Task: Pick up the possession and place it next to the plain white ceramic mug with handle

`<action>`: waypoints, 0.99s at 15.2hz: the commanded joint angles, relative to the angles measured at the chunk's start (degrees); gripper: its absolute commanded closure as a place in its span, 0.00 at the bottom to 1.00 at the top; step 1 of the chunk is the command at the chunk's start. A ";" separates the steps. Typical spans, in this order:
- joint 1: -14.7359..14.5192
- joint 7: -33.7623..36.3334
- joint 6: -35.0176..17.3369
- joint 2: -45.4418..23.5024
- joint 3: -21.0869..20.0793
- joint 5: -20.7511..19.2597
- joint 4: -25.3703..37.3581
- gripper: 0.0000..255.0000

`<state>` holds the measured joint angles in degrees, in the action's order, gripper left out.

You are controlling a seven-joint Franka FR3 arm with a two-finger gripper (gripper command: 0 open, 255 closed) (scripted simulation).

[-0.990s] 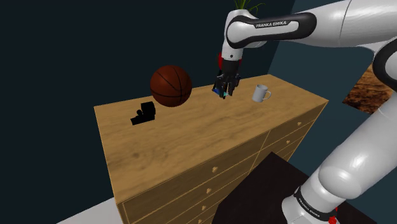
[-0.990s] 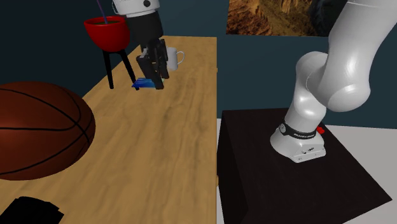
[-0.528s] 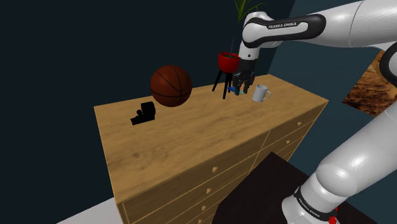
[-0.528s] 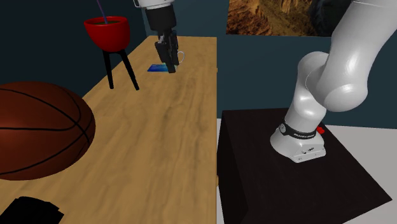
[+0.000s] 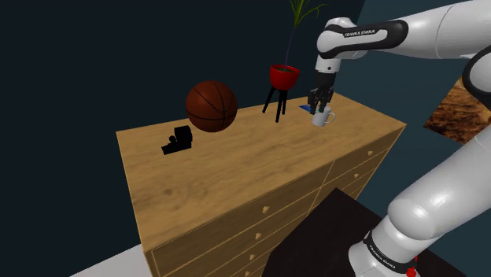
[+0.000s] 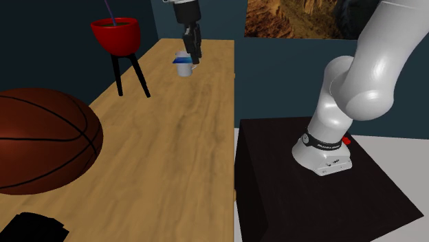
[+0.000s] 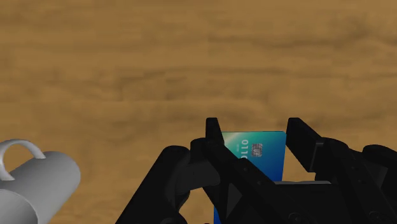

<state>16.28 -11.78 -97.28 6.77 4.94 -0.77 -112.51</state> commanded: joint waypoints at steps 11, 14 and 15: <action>7.75 -16.66 0.26 -5.57 9.17 -2.16 6.26 1.00; 9.76 -20.86 0.62 -8.46 11.24 -1.97 9.61 1.00; 10.46 -22.26 0.78 -9.55 11.90 -1.82 10.88 1.00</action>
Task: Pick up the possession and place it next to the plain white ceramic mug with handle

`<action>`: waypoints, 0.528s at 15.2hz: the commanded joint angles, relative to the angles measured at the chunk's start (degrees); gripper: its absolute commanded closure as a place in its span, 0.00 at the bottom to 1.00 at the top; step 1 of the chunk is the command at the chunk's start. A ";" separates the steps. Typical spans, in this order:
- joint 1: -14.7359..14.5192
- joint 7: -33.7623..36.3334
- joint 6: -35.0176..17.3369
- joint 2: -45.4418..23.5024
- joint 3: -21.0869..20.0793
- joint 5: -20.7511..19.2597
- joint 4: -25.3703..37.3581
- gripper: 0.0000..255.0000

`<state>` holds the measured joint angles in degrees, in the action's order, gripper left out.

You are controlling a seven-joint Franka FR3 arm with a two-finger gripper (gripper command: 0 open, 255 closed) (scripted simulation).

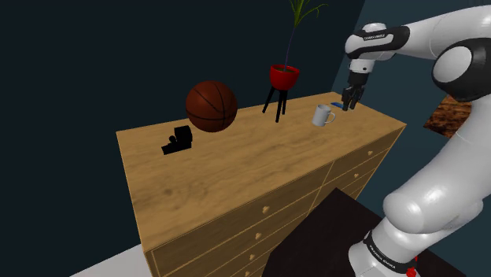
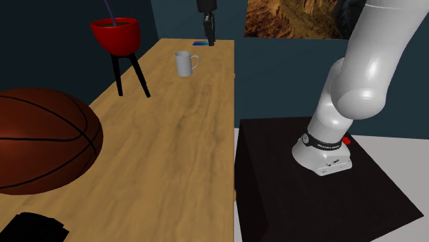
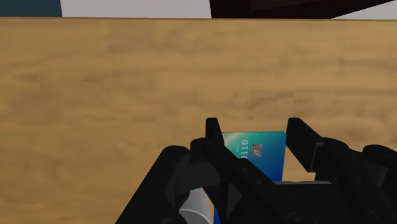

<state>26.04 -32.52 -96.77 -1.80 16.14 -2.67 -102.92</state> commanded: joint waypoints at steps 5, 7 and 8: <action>4.57 -8.54 1.48 -7.28 3.63 1.46 8.85 1.00; 6.34 -11.30 2.24 -10.23 4.61 2.31 12.53 1.00; 7.30 -12.67 2.69 -11.81 5.03 2.79 14.53 1.00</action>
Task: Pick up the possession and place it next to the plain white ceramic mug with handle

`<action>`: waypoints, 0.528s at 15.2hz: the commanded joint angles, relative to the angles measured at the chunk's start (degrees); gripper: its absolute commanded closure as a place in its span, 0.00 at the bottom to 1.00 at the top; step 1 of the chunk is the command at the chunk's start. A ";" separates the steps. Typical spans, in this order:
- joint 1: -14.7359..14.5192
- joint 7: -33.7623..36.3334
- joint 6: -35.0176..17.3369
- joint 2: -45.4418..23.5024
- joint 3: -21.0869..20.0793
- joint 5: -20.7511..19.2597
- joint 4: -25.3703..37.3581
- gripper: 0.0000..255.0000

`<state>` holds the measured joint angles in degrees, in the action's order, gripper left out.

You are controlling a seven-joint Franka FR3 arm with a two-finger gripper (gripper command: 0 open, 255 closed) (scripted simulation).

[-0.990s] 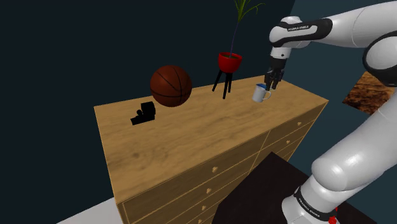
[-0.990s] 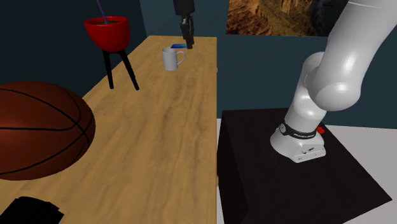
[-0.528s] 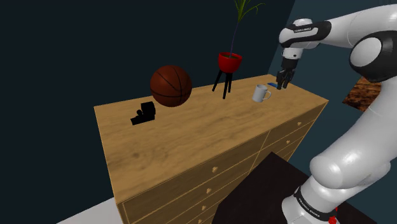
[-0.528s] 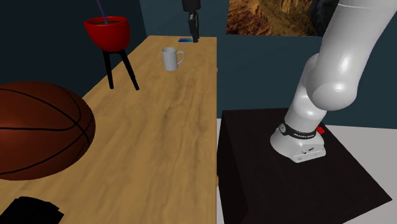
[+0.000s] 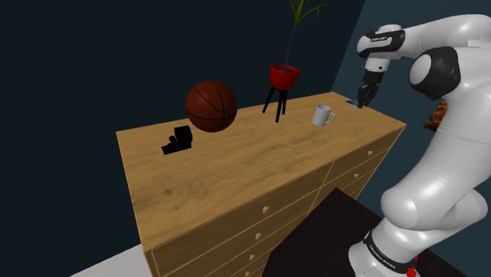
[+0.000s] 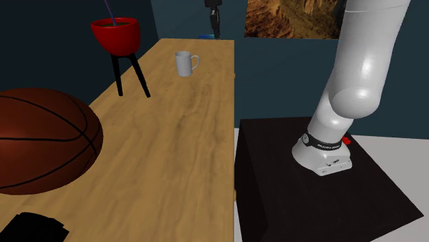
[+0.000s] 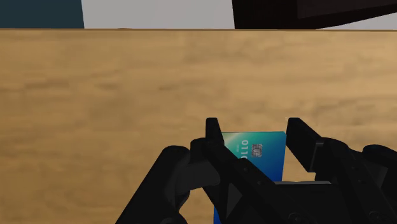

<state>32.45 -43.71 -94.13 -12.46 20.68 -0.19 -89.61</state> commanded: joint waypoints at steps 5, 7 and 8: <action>7.04 -8.51 3.77 -11.10 2.16 3.56 14.69 1.00; 6.94 -8.39 2.14 -10.91 2.03 3.47 12.88 1.00; 6.86 -8.34 1.34 -10.85 2.01 3.45 12.01 1.00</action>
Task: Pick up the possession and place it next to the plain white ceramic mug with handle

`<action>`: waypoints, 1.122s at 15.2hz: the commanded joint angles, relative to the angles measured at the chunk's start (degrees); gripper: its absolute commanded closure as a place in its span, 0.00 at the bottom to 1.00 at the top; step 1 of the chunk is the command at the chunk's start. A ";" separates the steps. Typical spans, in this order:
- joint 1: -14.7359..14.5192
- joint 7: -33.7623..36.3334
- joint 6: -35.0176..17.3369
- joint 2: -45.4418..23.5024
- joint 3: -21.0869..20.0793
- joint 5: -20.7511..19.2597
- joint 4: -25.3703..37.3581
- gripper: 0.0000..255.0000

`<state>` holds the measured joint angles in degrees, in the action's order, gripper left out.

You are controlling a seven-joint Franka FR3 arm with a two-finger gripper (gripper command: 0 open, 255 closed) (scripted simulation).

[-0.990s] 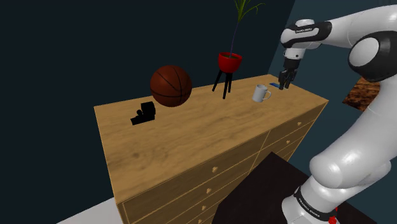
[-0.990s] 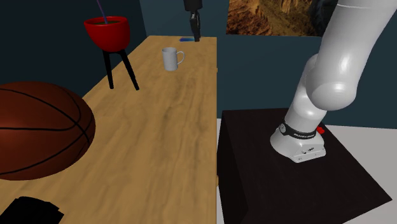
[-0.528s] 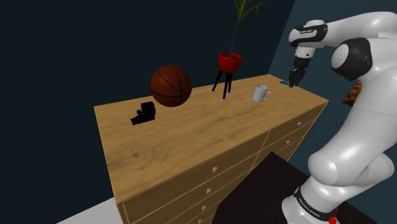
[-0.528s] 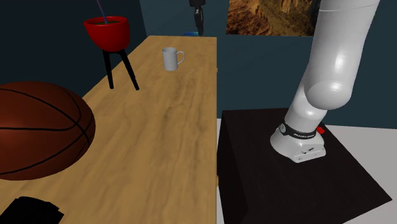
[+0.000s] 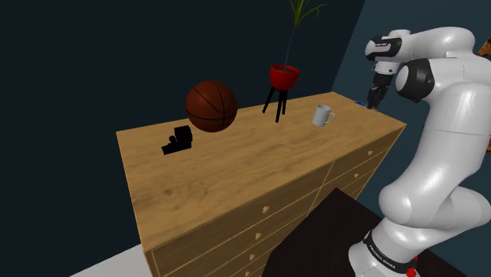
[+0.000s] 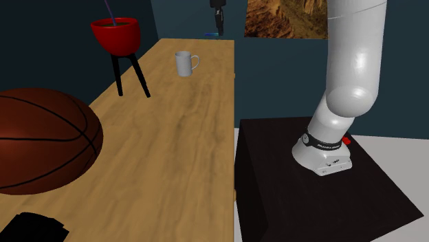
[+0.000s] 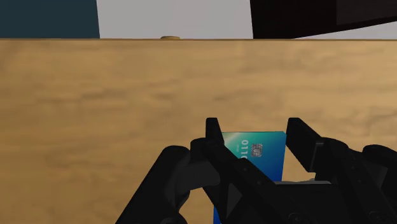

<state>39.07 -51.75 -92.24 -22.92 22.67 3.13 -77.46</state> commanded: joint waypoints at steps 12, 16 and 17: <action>-0.29 0.00 -9.54 -0.91 -0.29 0.37 -8.70 1.00; -0.33 0.02 -12.34 -1.52 -0.43 0.60 -10.93 1.00; -0.33 0.02 -13.02 -1.70 -0.47 0.67 -11.45 1.00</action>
<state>38.75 -51.75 -104.56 -24.42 22.25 3.72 -88.40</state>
